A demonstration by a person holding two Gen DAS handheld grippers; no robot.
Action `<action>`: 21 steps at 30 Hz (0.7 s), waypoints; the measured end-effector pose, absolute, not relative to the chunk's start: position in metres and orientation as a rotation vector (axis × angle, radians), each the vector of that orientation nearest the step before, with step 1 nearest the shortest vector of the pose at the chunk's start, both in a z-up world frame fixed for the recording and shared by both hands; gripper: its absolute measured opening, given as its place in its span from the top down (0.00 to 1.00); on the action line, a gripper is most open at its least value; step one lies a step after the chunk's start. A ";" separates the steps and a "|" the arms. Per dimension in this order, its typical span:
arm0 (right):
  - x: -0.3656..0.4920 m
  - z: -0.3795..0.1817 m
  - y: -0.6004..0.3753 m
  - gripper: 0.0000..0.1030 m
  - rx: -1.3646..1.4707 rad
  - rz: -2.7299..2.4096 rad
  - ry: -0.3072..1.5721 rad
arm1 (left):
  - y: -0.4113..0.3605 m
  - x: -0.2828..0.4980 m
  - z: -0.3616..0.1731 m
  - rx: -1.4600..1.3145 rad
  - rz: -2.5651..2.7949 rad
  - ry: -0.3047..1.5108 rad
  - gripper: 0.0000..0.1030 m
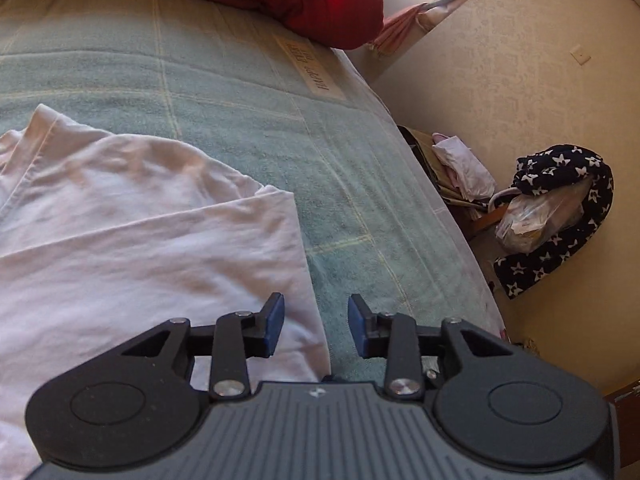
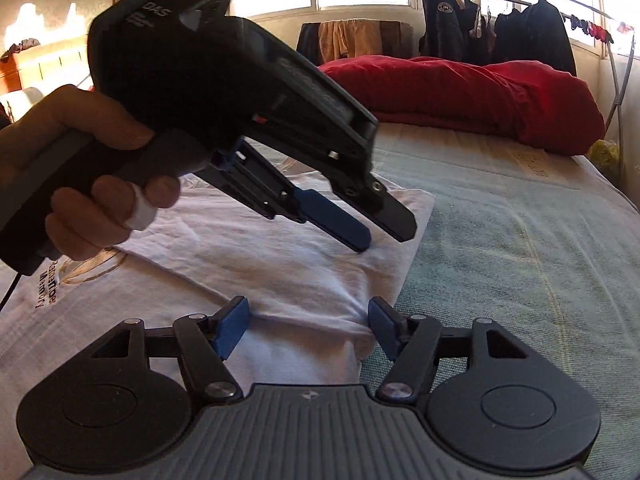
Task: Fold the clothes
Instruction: 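Open the left gripper and release the shirt edge, then withdraw the left gripper and move it toward the 'OH,YES!' sleeve cuff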
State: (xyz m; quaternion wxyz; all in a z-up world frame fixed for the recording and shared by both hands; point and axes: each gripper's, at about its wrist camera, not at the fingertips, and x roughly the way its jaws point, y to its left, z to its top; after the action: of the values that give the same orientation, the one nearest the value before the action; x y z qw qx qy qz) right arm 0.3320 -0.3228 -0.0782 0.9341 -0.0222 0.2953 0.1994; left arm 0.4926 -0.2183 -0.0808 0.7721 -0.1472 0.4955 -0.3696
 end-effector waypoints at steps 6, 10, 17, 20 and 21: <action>0.334 -0.079 -0.324 0.29 -0.038 0.412 0.604 | -0.248 0.524 -0.089 -0.294 -0.773 1.026 0.66; 0.335 -0.080 -0.325 0.21 -0.038 0.402 0.607 | -0.253 0.526 -0.077 -0.259 -0.755 0.990 0.66; 0.335 -0.081 -0.327 0.21 -0.030 0.397 0.609 | -0.232 0.489 -0.046 -0.153 -0.800 0.957 0.51; 0.334 -0.081 -0.327 0.20 -0.027 0.396 0.610 | -0.227 0.485 -0.052 -0.117 -0.780 0.988 0.50; 0.334 -0.081 -0.327 0.20 -0.026 0.396 0.610 | -0.228 0.487 -0.056 -0.108 -0.769 0.999 0.50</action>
State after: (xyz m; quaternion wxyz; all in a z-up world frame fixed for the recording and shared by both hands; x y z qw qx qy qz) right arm 0.3335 -0.3269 -0.0812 0.9345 -0.0129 0.2983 0.1937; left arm 0.4868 -0.2280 -0.0564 0.8065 -0.0504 0.4667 -0.3594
